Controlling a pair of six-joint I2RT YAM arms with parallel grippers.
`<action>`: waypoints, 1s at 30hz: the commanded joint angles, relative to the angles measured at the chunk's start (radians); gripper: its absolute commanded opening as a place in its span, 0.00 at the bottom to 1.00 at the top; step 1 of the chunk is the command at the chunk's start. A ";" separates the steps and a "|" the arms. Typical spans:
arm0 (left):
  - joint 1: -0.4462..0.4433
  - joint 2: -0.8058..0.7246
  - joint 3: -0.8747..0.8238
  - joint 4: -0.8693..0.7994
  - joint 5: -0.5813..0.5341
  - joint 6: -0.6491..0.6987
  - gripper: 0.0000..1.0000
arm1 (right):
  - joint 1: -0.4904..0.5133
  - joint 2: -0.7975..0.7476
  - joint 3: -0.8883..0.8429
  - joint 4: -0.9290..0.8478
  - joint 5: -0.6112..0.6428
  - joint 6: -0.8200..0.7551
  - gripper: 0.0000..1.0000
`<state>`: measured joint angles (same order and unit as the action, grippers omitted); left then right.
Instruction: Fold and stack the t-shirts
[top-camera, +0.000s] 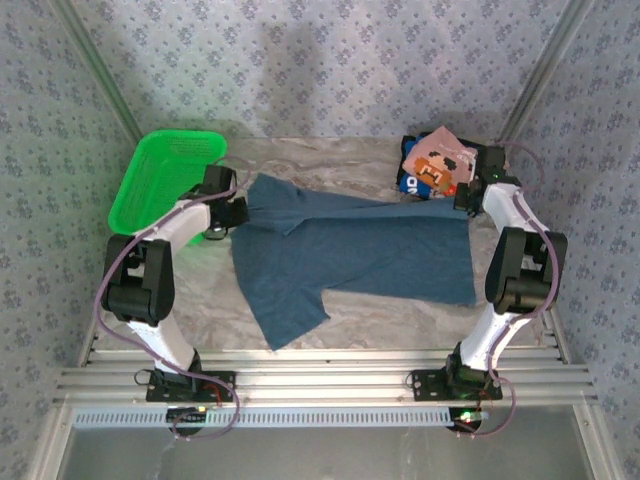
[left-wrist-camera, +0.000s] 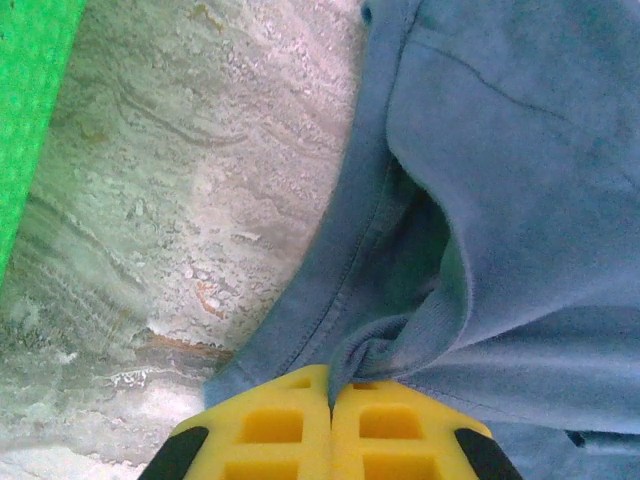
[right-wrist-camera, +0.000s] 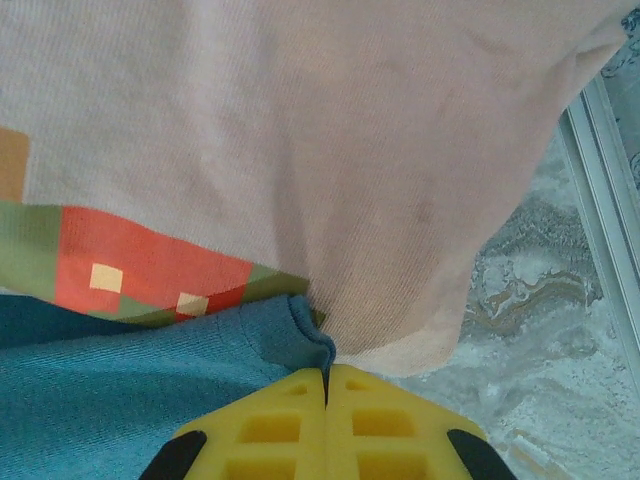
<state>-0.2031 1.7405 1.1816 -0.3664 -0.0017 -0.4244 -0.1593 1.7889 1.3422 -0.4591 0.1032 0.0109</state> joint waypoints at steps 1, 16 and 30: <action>-0.001 -0.049 -0.031 -0.022 0.007 -0.019 0.00 | -0.008 -0.043 -0.044 0.029 0.041 -0.011 0.00; -0.041 -0.101 -0.140 -0.004 0.049 -0.102 0.00 | -0.018 -0.072 -0.212 0.094 0.046 0.003 0.00; -0.056 -0.148 -0.247 0.007 0.057 -0.167 0.00 | -0.025 -0.048 -0.243 0.106 0.049 0.006 0.00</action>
<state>-0.2565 1.5990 0.9421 -0.3553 0.0566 -0.5743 -0.1753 1.7390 1.1114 -0.3584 0.1211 0.0101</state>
